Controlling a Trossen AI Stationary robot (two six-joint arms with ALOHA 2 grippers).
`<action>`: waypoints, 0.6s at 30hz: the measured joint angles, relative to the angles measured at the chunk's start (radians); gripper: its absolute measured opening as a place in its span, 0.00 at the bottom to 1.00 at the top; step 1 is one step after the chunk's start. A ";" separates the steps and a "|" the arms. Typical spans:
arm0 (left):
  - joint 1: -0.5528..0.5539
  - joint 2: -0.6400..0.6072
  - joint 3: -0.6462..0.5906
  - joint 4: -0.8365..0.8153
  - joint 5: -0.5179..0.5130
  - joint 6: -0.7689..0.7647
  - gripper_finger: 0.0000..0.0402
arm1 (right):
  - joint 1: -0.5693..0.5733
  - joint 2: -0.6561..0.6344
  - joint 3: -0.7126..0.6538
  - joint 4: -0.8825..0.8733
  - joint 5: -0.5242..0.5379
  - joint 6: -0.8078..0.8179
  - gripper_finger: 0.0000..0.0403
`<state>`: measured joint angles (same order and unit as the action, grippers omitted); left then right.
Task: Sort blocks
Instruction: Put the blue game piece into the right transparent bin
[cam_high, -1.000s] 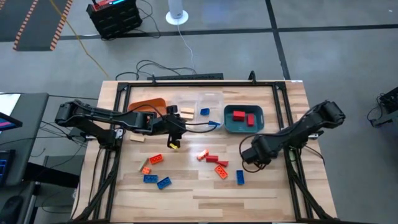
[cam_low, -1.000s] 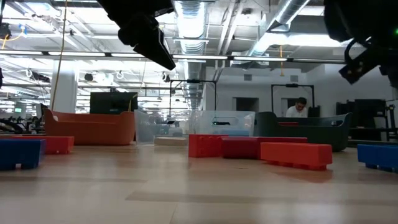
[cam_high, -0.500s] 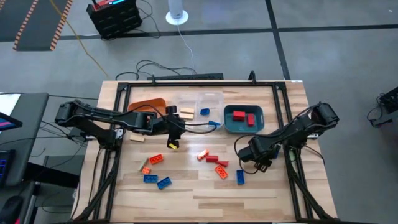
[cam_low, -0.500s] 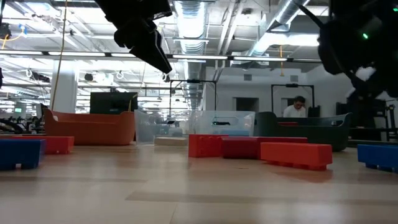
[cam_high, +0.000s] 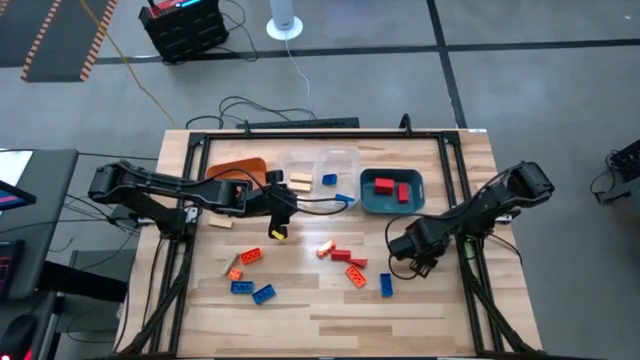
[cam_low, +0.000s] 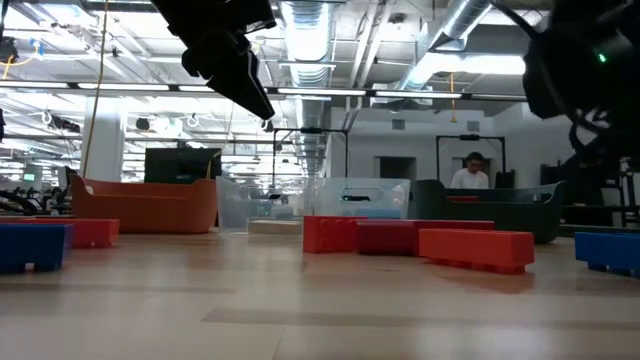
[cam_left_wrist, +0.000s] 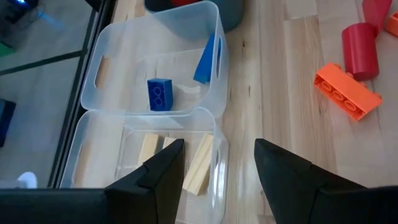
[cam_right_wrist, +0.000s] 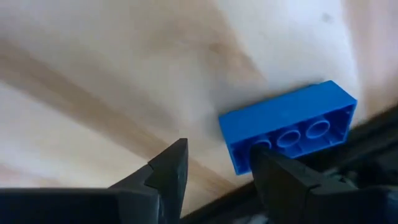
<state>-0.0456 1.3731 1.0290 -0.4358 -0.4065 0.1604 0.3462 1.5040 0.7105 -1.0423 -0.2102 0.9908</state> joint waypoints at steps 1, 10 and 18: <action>0.000 0.000 0.000 0.000 0.000 0.000 0.47 | 0.000 0.000 0.016 0.012 0.000 0.004 0.50; 0.000 0.000 0.000 0.000 -0.001 -0.002 0.47 | 0.057 0.001 0.218 0.007 0.095 0.000 0.50; 0.000 0.000 0.000 -0.003 -0.002 -0.001 0.47 | 0.167 0.001 0.236 -0.073 0.218 -0.274 0.50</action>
<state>-0.0456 1.3731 1.0290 -0.4385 -0.4080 0.1596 0.5131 1.5047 0.9464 -1.1151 0.0075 0.7173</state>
